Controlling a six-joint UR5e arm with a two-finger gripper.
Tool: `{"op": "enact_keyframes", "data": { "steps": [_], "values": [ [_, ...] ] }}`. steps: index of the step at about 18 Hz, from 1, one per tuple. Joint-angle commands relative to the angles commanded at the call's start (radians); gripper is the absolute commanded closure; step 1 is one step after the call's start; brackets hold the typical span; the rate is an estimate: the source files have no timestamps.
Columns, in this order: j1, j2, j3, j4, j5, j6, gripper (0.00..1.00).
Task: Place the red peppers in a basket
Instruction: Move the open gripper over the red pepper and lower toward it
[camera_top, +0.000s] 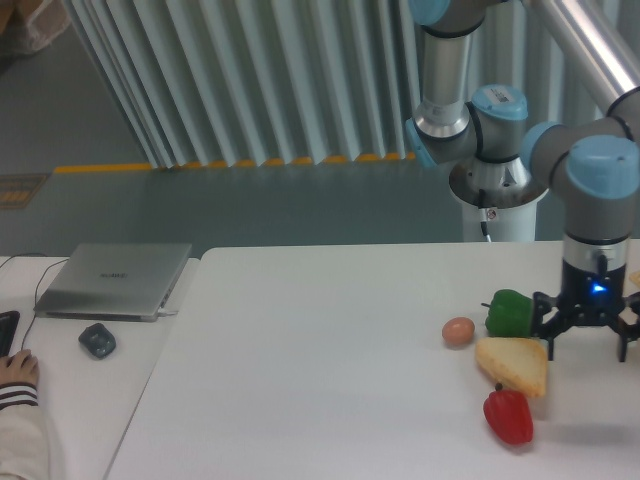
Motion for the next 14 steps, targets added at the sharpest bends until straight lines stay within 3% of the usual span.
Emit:
{"op": "enact_keyframes", "data": {
  "steps": [6,14],
  "values": [
    [-0.097,-0.048,0.009,0.019,-0.003,-0.019,0.00],
    [-0.098,-0.060,0.011,0.019,0.020,-0.022,0.00]
  ]
}}
